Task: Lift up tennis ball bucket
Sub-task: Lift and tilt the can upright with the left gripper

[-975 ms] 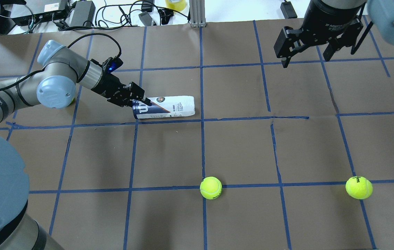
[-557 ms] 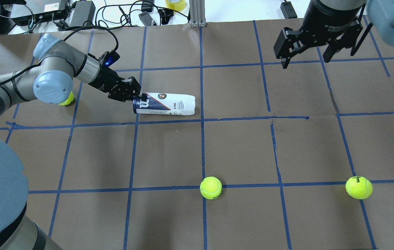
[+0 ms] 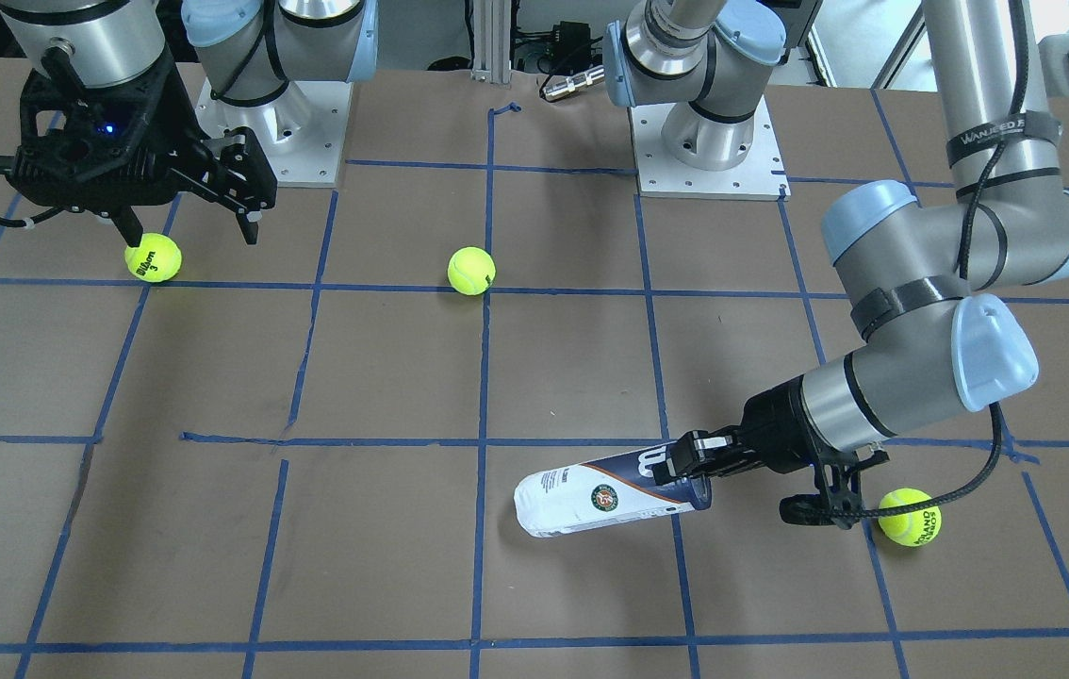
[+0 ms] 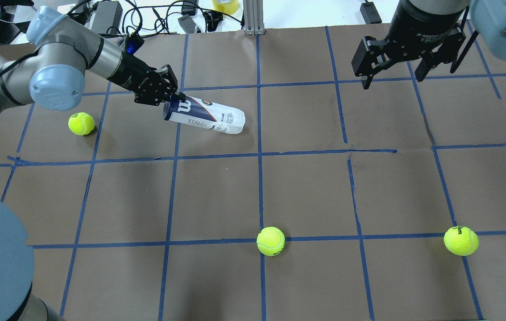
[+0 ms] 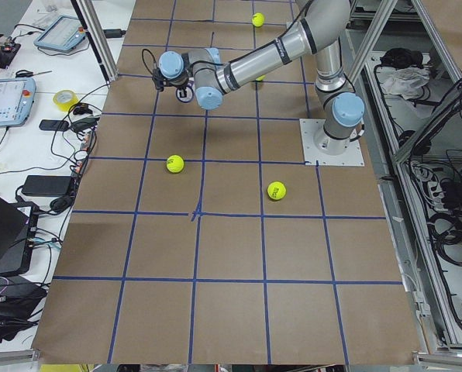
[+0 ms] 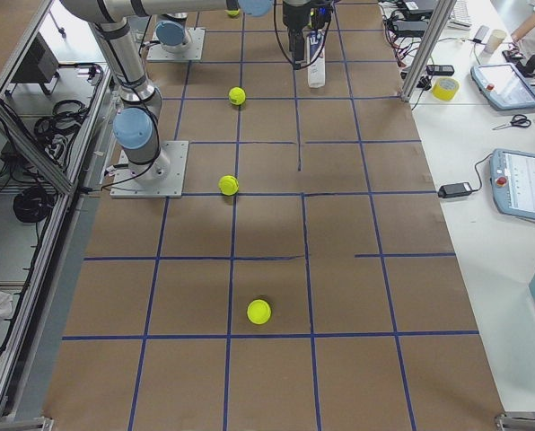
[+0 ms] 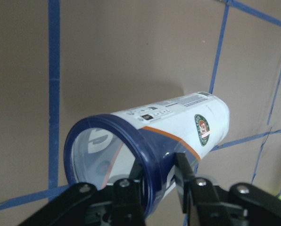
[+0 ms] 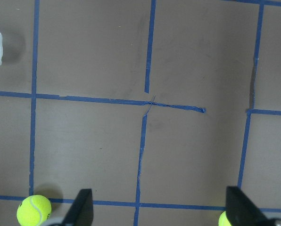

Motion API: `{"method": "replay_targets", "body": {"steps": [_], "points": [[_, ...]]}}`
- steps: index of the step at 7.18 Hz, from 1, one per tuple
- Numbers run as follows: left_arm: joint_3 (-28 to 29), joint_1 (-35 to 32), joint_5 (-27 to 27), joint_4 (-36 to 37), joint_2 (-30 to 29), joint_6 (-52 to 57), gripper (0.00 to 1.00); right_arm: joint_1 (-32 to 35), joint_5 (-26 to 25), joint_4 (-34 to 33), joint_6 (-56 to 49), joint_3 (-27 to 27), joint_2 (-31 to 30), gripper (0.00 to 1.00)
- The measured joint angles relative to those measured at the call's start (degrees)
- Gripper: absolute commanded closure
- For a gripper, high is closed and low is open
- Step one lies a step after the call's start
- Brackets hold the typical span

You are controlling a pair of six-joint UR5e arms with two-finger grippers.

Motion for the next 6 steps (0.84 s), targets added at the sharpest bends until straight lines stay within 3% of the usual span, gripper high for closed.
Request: {"method": "replay_targets", "body": {"steps": [3, 6], "points": [[6.7, -6.3, 9.6, -3.2, 2.4, -5.3, 1.0, 0.0, 0.0, -0.1, 0.0, 0.0, 0.0, 0.0], [10.1, -12.5, 25.5, -3.6, 2.2, -5.6, 1.0, -0.1, 0.0, -0.1, 0.0, 0.0, 0.0, 0.0]]}}
